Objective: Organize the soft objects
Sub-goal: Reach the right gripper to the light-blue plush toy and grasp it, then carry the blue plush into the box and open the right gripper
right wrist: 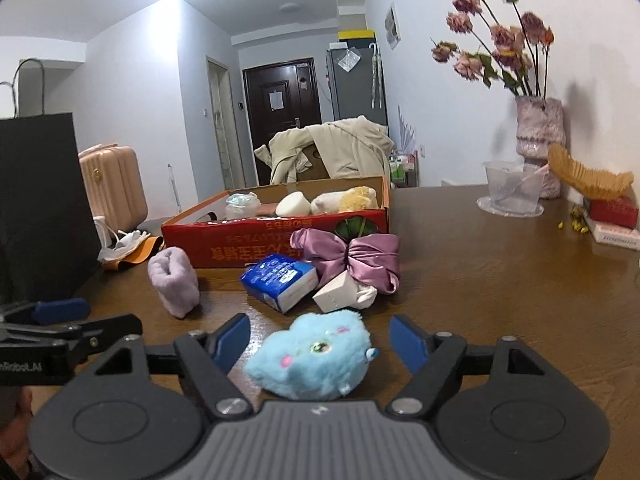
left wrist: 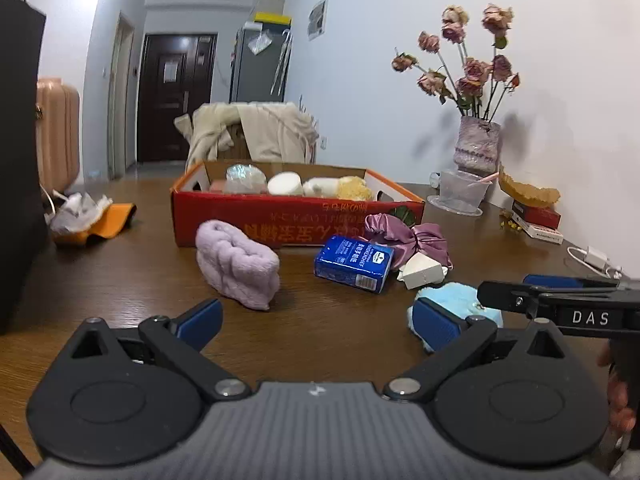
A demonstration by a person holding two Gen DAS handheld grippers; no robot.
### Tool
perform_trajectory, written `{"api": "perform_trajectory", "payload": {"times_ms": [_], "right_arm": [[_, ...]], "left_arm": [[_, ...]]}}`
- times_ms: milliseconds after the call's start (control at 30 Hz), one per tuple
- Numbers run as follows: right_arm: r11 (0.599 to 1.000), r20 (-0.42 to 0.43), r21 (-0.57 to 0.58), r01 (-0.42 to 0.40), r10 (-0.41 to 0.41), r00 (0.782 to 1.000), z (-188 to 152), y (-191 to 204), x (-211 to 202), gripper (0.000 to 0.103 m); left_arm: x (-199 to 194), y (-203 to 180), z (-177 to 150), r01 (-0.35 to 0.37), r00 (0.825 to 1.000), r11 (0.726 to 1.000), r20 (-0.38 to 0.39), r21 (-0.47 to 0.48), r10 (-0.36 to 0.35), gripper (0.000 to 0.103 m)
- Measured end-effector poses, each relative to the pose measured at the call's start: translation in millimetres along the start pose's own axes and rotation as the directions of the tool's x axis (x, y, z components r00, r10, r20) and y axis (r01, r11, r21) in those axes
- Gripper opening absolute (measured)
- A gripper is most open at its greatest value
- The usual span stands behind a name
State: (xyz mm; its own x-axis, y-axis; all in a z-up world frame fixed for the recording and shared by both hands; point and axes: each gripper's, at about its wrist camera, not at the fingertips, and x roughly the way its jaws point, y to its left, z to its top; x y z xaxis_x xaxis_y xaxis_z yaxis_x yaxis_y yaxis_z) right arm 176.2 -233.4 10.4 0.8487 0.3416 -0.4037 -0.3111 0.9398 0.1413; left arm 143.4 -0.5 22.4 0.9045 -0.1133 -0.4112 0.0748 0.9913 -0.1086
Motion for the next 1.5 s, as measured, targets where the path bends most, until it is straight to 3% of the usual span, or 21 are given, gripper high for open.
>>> {"api": "perform_trajectory", "payload": {"times_ms": [300,467,567,667,800,1033,1133,1167,1200,1333,1500], "right_arm": [[0.994,-0.088,0.092,-0.051,0.059,0.994,11,-16,39,0.074],[0.989,-0.140,0.129,-0.073,0.091,0.986,10,-16,50,0.061],[0.971,-0.180,0.170,-0.168,0.198,0.963,7,-20,47,0.047],[0.962,-0.158,0.187,-0.197,0.227,0.961,9,-23,36,0.049],[0.960,-0.173,0.208,-0.190,0.227,0.958,11,-31,39,0.049],[0.929,-0.201,0.281,-0.242,0.304,0.931,-2,-30,54,0.049],[0.912,-0.201,0.326,-0.251,0.326,0.924,-5,-33,57,0.048],[0.904,-0.201,0.341,-0.257,0.337,0.920,-6,-34,58,0.044],[0.896,-0.201,0.354,-0.266,0.351,0.915,-7,-36,58,0.041],[0.894,-0.179,0.363,-0.262,0.343,0.922,-1,-34,55,0.036],[0.918,-0.102,0.266,-0.294,0.330,0.938,63,-22,68,0.035]], "left_arm": [[34,-1,12,-0.015,0.997,0.999,-0.076,-0.030,0.013,0.103],[49,4,13,-0.011,0.990,0.996,-0.141,-0.092,-0.002,0.103],[55,1,13,0.003,0.988,0.996,-0.154,-0.093,-0.017,0.102],[58,-3,14,0.032,0.986,0.995,-0.162,-0.097,-0.048,0.094],[63,-4,15,0.113,0.964,0.979,-0.220,-0.172,-0.150,0.080],[56,-6,5,0.218,0.929,0.948,-0.250,-0.230,-0.274,0.072],[56,-7,-1,0.247,0.912,0.935,-0.266,-0.255,-0.313,0.059],[57,-7,-3,0.263,0.905,0.926,-0.265,-0.269,-0.334,0.052],[58,-6,-4,0.273,0.900,0.919,-0.264,-0.283,-0.348,0.052],[57,-9,3,0.292,0.905,0.909,-0.222,-0.298,-0.363,0.050],[74,5,65,0.329,0.914,0.897,-0.139,-0.295,-0.381,0.049]]}}
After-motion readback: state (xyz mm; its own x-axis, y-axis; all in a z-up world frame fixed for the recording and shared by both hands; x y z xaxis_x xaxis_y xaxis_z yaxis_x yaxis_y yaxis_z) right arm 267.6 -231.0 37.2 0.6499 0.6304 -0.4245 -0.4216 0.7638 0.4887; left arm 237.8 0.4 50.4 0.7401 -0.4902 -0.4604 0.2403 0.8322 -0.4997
